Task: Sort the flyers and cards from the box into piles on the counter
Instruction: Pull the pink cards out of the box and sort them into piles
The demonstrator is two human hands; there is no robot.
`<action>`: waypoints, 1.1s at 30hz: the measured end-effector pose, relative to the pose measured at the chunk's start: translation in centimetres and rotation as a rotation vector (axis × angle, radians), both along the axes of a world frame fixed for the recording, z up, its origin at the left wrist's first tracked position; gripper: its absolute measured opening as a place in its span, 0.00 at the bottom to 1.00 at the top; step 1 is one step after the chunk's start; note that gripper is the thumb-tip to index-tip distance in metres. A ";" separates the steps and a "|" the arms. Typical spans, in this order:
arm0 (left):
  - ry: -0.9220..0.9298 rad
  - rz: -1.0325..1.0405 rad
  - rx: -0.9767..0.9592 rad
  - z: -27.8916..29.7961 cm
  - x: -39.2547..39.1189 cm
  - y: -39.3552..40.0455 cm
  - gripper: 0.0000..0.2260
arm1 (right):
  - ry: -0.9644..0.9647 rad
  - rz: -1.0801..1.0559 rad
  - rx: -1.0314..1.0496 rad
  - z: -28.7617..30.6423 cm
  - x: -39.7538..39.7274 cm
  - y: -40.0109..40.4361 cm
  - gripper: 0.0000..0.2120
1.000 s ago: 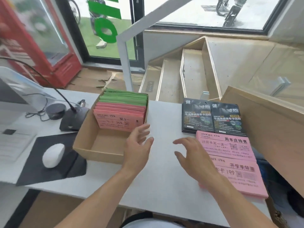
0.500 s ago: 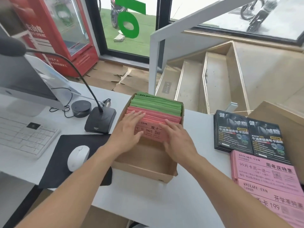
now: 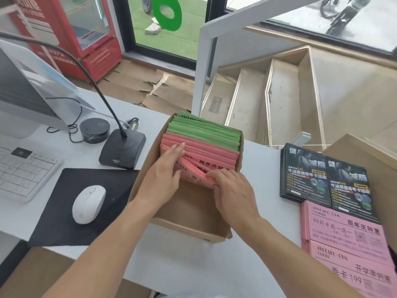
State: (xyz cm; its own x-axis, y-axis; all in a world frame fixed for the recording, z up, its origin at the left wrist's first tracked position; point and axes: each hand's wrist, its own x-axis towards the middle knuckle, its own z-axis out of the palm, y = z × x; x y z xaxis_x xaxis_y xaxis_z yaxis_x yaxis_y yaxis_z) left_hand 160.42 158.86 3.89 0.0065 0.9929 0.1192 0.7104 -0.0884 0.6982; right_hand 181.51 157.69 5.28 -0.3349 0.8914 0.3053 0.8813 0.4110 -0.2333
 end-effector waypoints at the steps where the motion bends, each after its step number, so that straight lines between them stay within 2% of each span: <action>1: -0.002 0.006 0.004 -0.1 0.0 0.1 0.34 | -0.013 -0.011 0.005 0.1 -0.1 0.3 0.20; 6: 0.015 0.020 0.021 -0.1 0.0 0.0 0.33 | -0.004 -0.037 -0.003 0.6 -0.2 1.4 0.24; 13: 0.022 0.034 0.067 0.1 0.2 -0.2 0.31 | 0.030 -0.044 0.035 0.4 0.0 1.5 0.23; 24: 0.040 0.034 0.114 0.0 0.1 -0.2 0.28 | 0.016 0.014 0.140 0.0 0.2 1.3 0.17; 33: 0.049 0.014 0.138 0.2 0.1 -0.3 0.27 | 0.028 0.017 0.042 0.5 -0.1 2.1 0.16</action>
State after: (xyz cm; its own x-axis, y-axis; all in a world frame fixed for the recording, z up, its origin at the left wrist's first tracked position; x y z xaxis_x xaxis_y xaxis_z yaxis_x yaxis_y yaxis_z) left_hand 160.53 158.58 4.09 0.0023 0.9671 0.2545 0.7452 -0.1714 0.6444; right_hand 181.37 159.81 5.74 -0.3405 0.8720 0.3516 0.8676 0.4356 -0.2400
